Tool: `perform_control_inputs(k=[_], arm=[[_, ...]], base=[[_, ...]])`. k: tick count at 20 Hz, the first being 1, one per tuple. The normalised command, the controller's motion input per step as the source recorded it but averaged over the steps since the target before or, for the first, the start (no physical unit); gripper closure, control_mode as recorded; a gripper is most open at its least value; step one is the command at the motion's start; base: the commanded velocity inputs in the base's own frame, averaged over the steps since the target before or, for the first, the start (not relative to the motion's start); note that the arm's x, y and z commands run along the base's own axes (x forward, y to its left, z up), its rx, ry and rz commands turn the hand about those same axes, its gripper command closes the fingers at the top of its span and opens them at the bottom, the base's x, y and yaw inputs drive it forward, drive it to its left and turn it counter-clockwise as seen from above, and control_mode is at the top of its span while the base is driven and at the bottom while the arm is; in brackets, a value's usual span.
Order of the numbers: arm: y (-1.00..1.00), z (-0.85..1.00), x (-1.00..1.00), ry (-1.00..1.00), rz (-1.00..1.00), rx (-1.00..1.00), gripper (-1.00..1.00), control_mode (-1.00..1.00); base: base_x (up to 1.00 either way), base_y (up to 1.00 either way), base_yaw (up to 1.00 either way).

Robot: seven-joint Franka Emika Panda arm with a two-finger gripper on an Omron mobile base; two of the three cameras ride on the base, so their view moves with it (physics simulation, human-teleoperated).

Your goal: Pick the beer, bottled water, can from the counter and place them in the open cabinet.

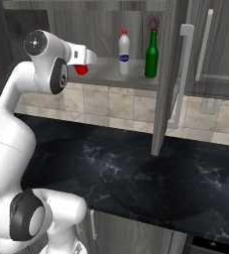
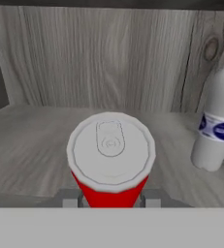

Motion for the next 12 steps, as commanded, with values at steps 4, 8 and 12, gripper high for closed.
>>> perform_control_inputs(k=[4, 8, 12], arm=[[0.0, -0.07, 0.37, 0.01, 0.0, 0.0, 1.0, -1.0], [0.0, -0.03, 0.33, 0.0, 0.0, 0.0, 1.0, -1.0], [0.0, 0.0, 0.4, 0.03, 0.0, 0.0, 1.0, -1.0]], base=[[0.0, 0.0, 0.0], [0.0, 0.0, 0.0], [0.0, 0.0, 0.0]])
